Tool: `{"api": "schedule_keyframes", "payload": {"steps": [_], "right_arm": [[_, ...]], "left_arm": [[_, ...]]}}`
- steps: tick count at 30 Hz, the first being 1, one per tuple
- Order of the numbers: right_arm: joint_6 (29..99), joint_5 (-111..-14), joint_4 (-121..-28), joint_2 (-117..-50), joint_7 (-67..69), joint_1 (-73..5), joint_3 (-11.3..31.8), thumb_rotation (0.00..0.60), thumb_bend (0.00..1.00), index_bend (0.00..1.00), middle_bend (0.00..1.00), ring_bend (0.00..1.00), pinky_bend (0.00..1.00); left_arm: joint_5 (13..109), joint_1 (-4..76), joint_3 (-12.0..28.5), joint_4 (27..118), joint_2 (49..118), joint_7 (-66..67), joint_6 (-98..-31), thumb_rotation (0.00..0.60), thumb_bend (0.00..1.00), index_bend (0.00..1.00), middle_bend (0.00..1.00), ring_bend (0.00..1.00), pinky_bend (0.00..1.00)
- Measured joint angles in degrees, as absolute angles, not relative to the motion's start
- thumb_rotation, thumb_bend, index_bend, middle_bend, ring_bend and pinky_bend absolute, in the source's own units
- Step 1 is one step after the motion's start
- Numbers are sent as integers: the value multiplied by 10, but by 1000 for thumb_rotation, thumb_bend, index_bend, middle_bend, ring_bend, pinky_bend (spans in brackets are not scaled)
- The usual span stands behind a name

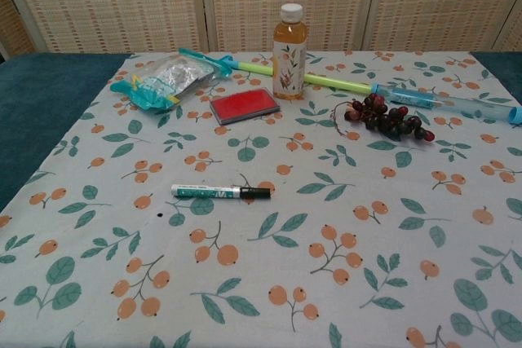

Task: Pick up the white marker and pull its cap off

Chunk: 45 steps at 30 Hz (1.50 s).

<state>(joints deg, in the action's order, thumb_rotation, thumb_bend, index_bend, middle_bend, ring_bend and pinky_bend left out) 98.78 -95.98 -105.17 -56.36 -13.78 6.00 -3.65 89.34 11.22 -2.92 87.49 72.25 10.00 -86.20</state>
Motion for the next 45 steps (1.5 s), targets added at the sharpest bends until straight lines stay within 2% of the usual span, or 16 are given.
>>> {"api": "schedule_keyframes", "payload": {"steps": [21,23,24,27,28,35,40,45], "right_arm": [[983,-981,-1051,-565,-136,69,-29,600,149,0,0,0,0],[980,-982,-1051,-567,-138,69,-28,600,149,0,0,0,0],[979,-982,-1051,-568,-139,68,-28,600,149,0,0,0,0],[972,-983,-1050,-571,-142,66,-27,600,150,0,0,0,0],[970,-983,-1050,-572,-143,66,-27,600,150,0,0,0,0],[963,-976,-1047,-574,-140,64,-21,600,149,0,0,0,0],[951,-964,-1045,-575,-142,60,-17,600,149,0,0,0,0],[943,-954,-1044,-575,-141,56,-12,600,150,0,0,0,0]], "left_arm": [[919,105,-26,882,729,124,-852,600,428,45,16,3,171],[927,108,-29,882,734,123,-845,600,428,54,24,47,235],[932,110,-30,881,738,126,-841,600,427,64,38,115,312],[953,123,-30,882,757,149,-829,600,426,106,117,414,639],[964,132,-28,880,771,163,-822,600,426,119,141,482,715],[977,209,12,866,870,239,-731,600,426,161,203,632,863],[946,265,46,827,951,280,-658,600,422,176,214,676,899],[930,301,61,761,1015,300,-627,600,421,216,246,699,922]]}}
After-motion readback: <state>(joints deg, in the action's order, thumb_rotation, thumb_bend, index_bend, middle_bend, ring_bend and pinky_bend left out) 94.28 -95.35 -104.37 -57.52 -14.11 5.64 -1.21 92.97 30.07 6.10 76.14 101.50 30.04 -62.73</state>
